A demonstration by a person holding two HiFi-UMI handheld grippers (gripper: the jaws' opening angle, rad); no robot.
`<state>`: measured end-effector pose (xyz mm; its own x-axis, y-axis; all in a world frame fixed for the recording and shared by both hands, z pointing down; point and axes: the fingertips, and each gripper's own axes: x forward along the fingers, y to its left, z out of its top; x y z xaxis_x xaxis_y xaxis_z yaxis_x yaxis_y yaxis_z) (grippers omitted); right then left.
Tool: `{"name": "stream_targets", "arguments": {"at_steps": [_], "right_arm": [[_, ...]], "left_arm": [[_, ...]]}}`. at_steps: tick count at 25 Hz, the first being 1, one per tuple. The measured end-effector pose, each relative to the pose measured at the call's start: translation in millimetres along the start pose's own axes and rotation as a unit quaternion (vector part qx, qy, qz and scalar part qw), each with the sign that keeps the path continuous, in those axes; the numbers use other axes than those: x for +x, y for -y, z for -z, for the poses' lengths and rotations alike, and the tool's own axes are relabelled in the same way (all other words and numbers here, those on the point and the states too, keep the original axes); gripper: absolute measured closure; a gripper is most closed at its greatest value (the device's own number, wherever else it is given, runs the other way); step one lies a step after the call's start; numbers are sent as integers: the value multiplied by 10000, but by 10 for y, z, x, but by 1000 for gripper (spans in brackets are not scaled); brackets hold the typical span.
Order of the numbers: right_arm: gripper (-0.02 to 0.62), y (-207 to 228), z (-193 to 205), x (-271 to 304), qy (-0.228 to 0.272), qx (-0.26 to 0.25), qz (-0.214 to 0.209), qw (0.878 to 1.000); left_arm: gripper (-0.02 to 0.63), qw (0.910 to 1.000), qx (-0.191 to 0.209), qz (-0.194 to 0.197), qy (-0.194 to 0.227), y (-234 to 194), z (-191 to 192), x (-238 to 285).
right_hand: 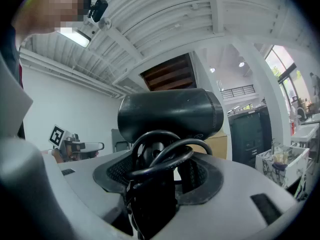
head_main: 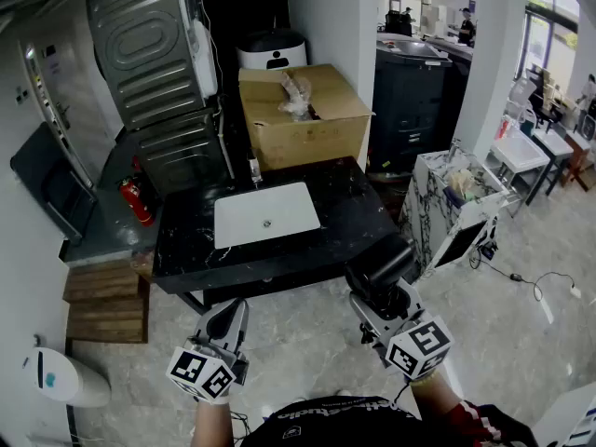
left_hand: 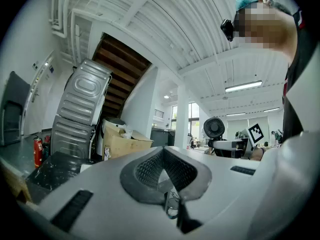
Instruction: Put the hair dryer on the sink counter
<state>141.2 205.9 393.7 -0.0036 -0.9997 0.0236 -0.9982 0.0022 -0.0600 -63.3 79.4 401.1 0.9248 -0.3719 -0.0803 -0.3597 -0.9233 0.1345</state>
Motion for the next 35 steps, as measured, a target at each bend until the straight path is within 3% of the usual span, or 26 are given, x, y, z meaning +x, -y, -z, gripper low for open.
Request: {"name": "stream_targets", "arguments": {"at_steps": [21,35], "right_arm": [[310,-7,-19,14,53,11,-215,9998],[310,402,8,-114,-86,102,-424,9990]], "left_arm": [[591,9999,-51,-99,22,26,40,-53],[591,9995,-113,-308,-6,310,90,301]]}}
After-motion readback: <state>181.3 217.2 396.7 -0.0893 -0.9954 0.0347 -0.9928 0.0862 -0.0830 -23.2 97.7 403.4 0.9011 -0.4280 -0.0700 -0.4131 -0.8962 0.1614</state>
